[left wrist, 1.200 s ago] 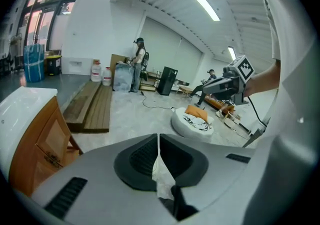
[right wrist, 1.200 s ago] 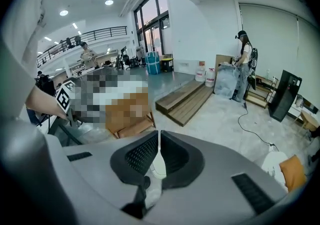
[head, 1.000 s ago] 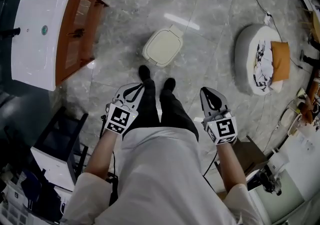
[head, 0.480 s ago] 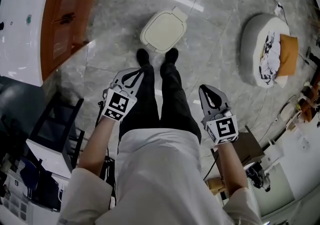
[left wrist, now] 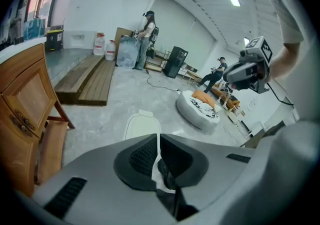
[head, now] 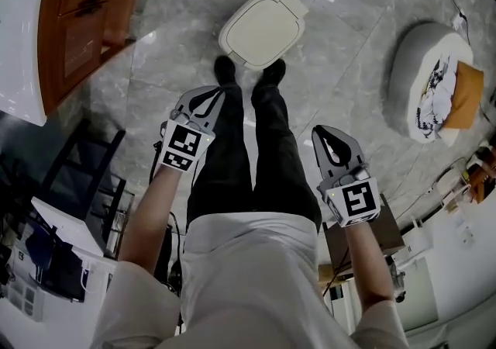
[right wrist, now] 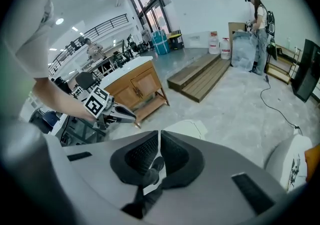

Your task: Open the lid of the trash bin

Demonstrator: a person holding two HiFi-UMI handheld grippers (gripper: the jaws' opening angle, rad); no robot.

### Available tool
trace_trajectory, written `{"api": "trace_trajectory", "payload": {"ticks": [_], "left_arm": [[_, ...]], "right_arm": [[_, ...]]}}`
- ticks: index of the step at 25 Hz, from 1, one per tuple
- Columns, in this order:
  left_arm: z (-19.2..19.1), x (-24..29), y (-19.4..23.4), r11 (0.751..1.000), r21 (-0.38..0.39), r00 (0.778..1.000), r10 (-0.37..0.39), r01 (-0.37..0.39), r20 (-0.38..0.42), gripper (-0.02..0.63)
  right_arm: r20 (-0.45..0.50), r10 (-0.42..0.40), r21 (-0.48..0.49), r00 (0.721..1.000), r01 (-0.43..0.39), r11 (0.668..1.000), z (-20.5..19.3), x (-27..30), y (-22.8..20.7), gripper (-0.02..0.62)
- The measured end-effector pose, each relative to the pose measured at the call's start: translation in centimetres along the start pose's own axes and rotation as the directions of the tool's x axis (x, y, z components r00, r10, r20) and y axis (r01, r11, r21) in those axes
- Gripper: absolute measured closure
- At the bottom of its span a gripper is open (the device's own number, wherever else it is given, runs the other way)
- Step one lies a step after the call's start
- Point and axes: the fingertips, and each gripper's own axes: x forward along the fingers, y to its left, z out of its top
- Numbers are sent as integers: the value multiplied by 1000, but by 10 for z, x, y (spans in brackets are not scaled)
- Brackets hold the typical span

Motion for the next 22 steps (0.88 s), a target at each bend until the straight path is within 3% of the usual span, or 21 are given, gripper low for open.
{"api": "trace_trajectory", "payload": {"ticks": [6,17,22], "left_arm": [[-18,29,5,999,-21,999,32,-32,-16,577],[-59,89,10,998,18,994,62,-60,-94,578],[-78,106,22,994,38,984,110,-106,-142,577]], "right_arm": [[-3,45,-2,999,-45,999,-10,26,-18,558],[-23,113,25,993,-113,993,-40,83,-34,558],[-22,140,47,990,-139,989,-53,109,-33,558]]}}
